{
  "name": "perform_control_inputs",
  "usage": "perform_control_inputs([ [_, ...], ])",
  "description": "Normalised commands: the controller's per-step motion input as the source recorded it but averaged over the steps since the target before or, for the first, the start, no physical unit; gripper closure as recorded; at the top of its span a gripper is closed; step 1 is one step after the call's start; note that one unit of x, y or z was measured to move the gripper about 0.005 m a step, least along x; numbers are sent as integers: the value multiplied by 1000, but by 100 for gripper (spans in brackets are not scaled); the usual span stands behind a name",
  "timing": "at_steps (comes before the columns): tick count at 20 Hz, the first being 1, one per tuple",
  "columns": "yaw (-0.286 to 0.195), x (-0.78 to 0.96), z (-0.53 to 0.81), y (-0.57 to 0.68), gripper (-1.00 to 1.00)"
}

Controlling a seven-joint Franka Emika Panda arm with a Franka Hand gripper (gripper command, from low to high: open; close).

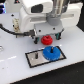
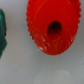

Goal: Insert the blue gear onto the right peg, followed by the red gear

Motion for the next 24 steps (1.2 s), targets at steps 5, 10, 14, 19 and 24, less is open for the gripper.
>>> perform_control_inputs([
  [5,0,-56,-14,6,100],
  [10,0,-61,-50,4,100],
  [14,0,15,155,-25,100],
  [19,0,233,613,-46,100],
  [24,0,395,606,-106,100],
])
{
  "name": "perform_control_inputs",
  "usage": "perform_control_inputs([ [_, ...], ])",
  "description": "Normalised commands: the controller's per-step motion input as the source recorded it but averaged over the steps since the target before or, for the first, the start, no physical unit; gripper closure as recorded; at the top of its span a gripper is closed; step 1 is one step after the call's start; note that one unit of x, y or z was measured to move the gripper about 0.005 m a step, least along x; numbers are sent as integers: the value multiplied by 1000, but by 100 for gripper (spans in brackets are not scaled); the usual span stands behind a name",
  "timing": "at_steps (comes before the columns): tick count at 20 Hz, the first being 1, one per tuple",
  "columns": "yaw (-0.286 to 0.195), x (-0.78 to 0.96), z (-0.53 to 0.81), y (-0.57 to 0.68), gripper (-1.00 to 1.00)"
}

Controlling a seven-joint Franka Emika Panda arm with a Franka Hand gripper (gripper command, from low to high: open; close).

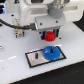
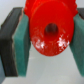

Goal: Insert the blue gear onto the right peg, followed by the red gear

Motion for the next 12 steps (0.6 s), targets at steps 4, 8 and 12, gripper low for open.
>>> perform_control_inputs([
  [4,0,582,436,-140,100],
  [8,0,673,361,-165,100],
  [12,0,675,217,-144,100],
])
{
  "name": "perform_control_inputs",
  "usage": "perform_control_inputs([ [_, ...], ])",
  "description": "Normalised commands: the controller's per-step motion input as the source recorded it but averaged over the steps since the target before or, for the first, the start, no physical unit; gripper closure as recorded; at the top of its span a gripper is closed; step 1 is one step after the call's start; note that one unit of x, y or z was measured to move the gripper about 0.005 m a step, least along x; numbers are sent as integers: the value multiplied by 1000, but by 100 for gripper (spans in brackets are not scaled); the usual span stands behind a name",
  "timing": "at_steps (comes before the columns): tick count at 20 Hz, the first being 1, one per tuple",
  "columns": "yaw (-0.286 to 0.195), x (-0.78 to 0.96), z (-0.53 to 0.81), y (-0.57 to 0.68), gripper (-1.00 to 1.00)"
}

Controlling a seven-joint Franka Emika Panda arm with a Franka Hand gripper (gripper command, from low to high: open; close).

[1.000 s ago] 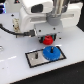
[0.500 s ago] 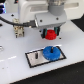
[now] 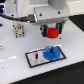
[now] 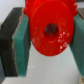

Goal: Insert the blue gear onto the right peg, followed by the red gear

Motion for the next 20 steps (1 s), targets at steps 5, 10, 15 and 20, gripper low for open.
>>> perform_control_inputs([
  [5,0,621,58,-111,100],
  [10,0,553,-5,-94,100],
  [15,0,325,-61,-30,100],
  [20,0,116,-199,-47,100],
])
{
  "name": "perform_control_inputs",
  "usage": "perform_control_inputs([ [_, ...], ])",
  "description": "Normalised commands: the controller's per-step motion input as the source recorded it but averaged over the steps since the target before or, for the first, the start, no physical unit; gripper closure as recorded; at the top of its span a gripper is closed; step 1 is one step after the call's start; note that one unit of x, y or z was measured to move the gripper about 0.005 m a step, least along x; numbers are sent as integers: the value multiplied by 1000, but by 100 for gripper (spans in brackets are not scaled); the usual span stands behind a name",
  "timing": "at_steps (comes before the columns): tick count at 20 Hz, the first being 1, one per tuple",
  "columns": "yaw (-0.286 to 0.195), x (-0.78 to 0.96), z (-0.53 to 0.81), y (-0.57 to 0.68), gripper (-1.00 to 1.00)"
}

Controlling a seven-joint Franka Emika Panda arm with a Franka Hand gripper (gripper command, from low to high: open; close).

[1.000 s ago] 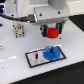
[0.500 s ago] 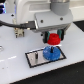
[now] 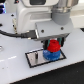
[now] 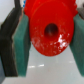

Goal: Insert the blue gear onto the right peg, followed by the red gear

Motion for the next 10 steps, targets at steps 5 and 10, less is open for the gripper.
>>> perform_control_inputs([
  [5,0,159,-209,4,100],
  [10,0,42,-3,58,100],
])
